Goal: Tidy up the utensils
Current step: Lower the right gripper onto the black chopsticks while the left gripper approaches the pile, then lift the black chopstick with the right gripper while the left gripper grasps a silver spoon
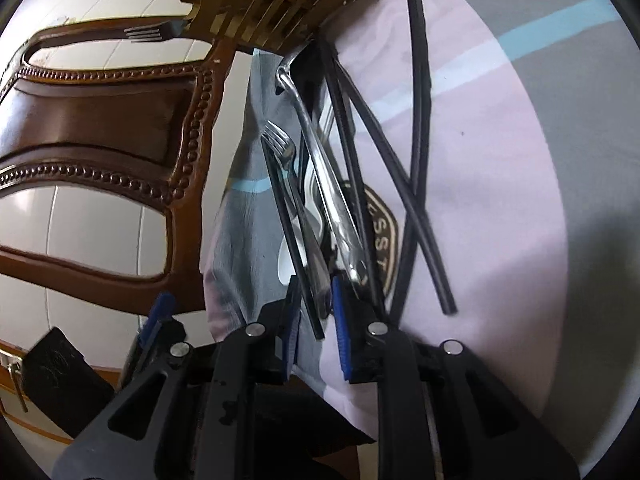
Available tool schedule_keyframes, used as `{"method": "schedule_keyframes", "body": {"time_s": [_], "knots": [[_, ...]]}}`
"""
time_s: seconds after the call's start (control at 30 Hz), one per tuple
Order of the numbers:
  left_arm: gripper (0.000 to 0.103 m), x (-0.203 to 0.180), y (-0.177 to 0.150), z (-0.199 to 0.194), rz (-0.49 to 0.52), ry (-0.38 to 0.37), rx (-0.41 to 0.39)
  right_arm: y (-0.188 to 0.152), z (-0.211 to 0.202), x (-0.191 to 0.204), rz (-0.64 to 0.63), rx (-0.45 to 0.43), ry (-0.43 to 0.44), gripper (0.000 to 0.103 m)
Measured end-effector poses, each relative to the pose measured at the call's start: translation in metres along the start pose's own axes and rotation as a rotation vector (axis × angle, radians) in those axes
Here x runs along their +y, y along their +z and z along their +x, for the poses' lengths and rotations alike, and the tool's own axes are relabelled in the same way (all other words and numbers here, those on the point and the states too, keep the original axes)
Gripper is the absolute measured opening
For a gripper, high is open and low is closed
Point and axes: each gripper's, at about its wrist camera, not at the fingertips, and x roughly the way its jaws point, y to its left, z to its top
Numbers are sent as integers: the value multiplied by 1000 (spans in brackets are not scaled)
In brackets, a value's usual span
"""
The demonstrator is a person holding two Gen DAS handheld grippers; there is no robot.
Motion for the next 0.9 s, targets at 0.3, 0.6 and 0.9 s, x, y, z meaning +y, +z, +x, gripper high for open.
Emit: {"method": "schedule_keyframes", "body": {"time_s": [0.3,0.6,0.9], "knots": [[72,-4,-3,6,9,-5,32,0,5,-3,40,30,10,16],[72,-2,-5,9,5,-1,44,-1,-20,16,-37,-62,70,3],[72,-26,-9,19,71,0,44,-14,-106,103,-524,-366,-131,2]]}}
